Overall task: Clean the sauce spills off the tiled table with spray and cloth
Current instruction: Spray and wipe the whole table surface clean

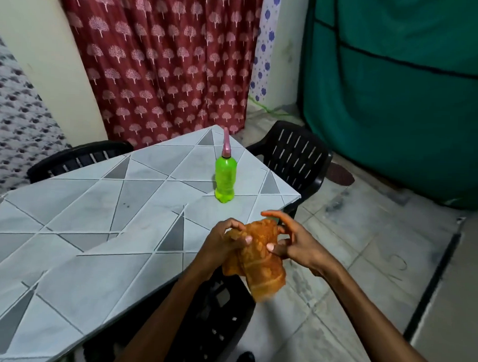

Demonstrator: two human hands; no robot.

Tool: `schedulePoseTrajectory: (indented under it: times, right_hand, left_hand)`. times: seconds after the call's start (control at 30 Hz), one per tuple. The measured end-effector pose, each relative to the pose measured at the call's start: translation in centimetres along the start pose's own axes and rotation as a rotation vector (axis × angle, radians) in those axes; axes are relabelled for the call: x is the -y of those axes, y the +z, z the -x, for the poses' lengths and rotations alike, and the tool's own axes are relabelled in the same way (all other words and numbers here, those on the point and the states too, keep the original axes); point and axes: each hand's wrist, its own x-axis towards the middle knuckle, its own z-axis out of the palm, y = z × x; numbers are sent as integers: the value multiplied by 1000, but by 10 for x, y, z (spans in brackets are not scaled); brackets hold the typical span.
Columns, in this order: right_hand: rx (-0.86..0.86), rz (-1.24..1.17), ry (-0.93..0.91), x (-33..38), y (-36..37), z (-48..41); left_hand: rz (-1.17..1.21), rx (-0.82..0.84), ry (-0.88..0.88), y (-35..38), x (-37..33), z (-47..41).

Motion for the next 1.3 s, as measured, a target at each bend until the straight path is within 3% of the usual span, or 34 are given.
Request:
schedulePoseTrajectory:
  times: [0.17, 0.27, 0.5, 0.57, 0.7, 0.8, 0.93, 1.03, 1.17, 1.3]
  right_hand:
    - [1, 361, -91, -5, -42, -53]
    - [39, 537, -187, -6, -61, -88]
    - [265, 583, -385, 1, -112, -173]
    - [376, 498, -376, 4, -128, -197]
    - [587, 17, -144, 17, -151, -225]
    - [622, -232, -24, 17, -155, -241]
    - [616, -459, 130, 11, -144, -259]
    - [561, -513, 255, 7, -132, -272]
    - [469, -517, 379, -1, -112, -279]
    - [391, -370, 318, 4, -96, -277]
  left_hand:
    - [-127, -95, 111, 4, -1, -52]
    - [-145, -106, 91, 1, -4, -75]
    - [-138, -121, 5, -1, -12, -123]
    - [-75, -194, -5, 9, -20, -136]
    - [-80, -443, 15, 35, -34, -158]
    - [-62, -635, -27, 52, -32, -165]
    - [214, -781, -132, 69, -27, -168]
    - [367, -868, -113, 78, -25, -167]
    - [414, -799, -159, 80, -20, -162]
    - [430, -805, -160, 83, -17, -157]
